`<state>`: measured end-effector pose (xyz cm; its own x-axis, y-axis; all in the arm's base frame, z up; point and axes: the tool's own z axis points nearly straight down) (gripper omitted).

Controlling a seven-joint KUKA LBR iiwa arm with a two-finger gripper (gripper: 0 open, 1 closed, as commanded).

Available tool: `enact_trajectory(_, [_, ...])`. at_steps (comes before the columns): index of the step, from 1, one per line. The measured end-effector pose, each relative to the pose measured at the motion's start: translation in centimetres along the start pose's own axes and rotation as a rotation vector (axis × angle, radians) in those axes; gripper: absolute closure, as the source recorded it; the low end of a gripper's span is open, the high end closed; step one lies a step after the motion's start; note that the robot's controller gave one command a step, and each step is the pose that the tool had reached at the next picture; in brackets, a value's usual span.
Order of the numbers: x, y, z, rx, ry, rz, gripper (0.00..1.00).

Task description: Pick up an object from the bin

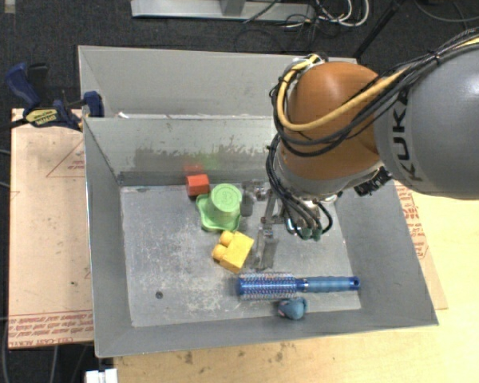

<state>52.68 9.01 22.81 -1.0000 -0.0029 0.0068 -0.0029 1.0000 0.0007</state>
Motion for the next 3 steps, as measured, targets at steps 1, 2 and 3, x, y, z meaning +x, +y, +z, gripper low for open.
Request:
enact_trajectory(1, [0.4,-4.2,8.7,0.002,0.001,0.025,0.0])
enact_trajectory(2, [2.8,-3.3,16.0,-0.002,-0.008,0.025,0.0])
enact_trajectory(3, [2.5,-3.3,15.6,-0.003,-0.015,0.028,1.0])
